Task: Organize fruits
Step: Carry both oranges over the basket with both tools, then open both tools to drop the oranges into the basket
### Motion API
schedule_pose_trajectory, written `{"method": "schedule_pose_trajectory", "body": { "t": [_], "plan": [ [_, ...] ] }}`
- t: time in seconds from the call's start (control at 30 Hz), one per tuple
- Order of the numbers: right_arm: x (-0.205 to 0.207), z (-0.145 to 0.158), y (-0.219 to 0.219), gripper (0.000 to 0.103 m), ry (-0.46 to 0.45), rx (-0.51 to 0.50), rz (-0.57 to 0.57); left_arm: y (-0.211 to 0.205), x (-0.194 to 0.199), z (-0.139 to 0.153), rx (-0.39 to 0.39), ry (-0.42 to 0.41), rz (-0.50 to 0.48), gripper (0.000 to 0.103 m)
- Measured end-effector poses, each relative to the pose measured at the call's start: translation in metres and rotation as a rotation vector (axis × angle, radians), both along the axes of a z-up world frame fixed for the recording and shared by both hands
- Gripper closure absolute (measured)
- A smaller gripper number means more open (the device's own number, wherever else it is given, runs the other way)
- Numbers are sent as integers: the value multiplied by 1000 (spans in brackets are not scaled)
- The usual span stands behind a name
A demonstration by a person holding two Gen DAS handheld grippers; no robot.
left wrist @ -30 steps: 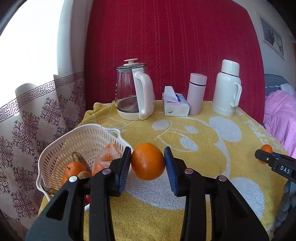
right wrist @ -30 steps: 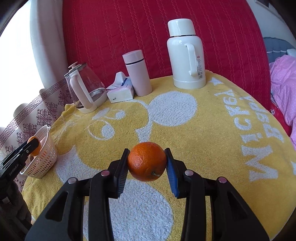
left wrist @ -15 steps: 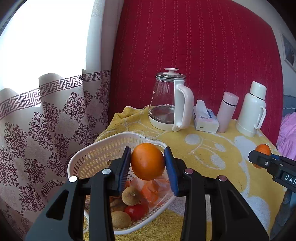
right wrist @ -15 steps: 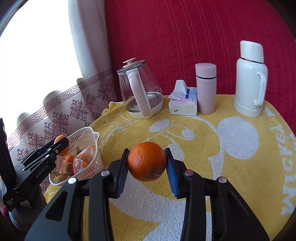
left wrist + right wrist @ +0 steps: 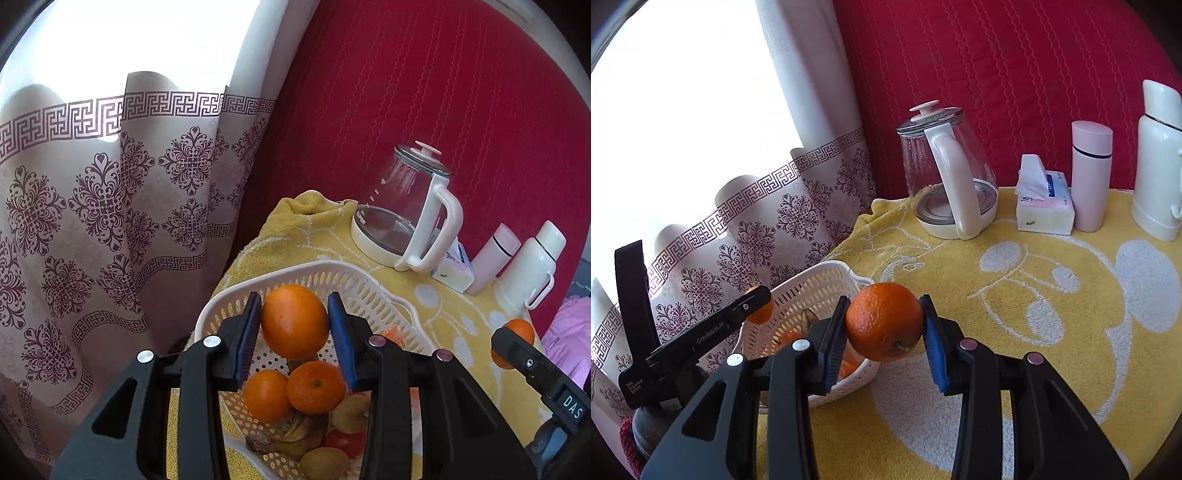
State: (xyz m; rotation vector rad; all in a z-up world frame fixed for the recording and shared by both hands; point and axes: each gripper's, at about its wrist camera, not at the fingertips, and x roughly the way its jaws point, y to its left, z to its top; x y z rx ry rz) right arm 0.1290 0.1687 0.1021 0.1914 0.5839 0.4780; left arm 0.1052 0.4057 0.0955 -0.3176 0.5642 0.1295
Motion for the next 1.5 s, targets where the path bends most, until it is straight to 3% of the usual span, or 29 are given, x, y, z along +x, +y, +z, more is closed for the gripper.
{"method": "schedule_pose_trajectory", "body": {
  "t": [0.07, 0.2, 0.5, 0.73, 0.97, 1.07, 1.13, 1.2, 1.27, 1.33, 1.5],
  "plan": [
    [2, 0, 8, 65, 3, 7, 19, 8, 1, -2, -33, 3, 1, 63],
    [4, 1, 26, 65, 4, 10, 59, 17, 0, -1, -60, -1, 20, 42],
    [12, 2, 61, 65, -2, 2, 132, 54, -8, 2, -146, -18, 155, 38],
    [24, -11, 83, 62, 26, 6, 180, 57, -9, 4, -115, -24, 184, 37],
    [29, -20, 63, 60, 36, 42, 137, 51, -6, 2, -88, -16, 179, 33],
    [33, -16, 48, 59, 33, 68, 99, 47, -7, 4, -63, -25, 180, 33],
    [34, -12, 39, 52, 24, 80, 72, 43, -9, 8, -36, -39, 181, 31],
    [34, -6, 32, 44, 7, 69, 41, 36, -12, 13, 5, -56, 174, 23],
    [34, -1, 29, 37, -7, 25, 16, 27, -15, 18, 64, -74, 170, 18],
    [32, 4, 27, 21, -14, -15, 29, 17, -20, 21, 129, -90, 168, 15],
    [27, 12, 15, 10, -26, -67, 116, -3, -39, 20, 306, -88, 202, 7]
  ]
}}
